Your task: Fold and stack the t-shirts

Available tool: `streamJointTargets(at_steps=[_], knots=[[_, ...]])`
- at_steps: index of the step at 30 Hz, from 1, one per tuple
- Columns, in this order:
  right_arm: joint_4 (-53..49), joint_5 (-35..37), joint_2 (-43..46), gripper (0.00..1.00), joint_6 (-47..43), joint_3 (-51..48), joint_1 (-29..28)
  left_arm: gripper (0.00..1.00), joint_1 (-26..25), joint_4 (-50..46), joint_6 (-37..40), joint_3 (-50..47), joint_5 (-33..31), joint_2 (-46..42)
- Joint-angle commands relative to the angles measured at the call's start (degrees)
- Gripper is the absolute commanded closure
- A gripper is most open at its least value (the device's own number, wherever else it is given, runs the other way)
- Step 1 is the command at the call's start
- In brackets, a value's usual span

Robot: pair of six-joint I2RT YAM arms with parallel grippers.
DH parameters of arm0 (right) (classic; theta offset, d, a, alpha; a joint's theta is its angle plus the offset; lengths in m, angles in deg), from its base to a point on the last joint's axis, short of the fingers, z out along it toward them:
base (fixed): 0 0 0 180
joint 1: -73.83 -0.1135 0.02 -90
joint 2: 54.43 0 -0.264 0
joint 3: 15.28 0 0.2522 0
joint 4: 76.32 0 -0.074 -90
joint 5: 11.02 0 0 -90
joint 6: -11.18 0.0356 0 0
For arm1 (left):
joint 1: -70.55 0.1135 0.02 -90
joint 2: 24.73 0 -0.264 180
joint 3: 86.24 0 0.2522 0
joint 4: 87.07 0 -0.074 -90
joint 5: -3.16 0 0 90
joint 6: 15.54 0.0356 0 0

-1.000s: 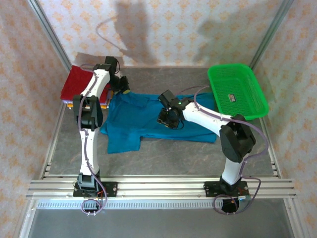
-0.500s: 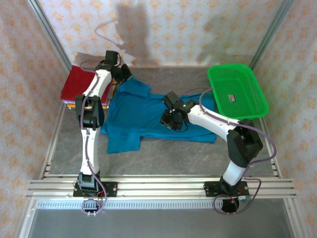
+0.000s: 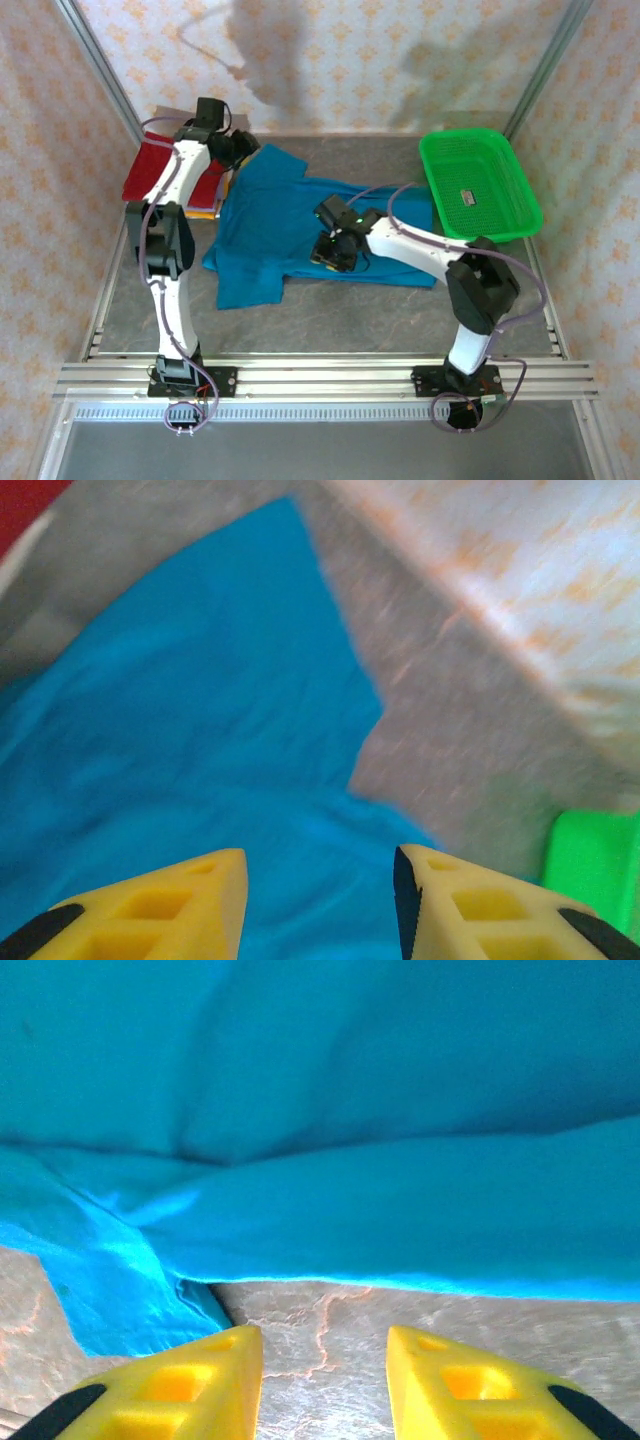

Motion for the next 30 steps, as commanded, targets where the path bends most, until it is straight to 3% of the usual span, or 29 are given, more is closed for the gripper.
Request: streamJointTargets(at_steps=[1,8,14,30], knots=[[0.13,-2.10,-4.19,0.63,1.70,3.80,-4.15,0.57,0.34,-16.73,10.33,-8.11,-6.79,-9.92],[-1.33,-5.63,-13.56,0.64,2.12,13.13,-10.26,0.58,0.29,-28.10,17.24,-34.67,-10.08,-26.24],[-3.96,-6.25,-18.73,0.65,1.78,17.88,-11.43,0.60,0.38,-28.57,16.90,-45.58,-11.09,-33.02],[-7.15,-7.82,-23.71,0.68,0.45,20.51,-11.75,0.66,0.29,-22.29,15.10,-58.92,-9.00,-29.57]])
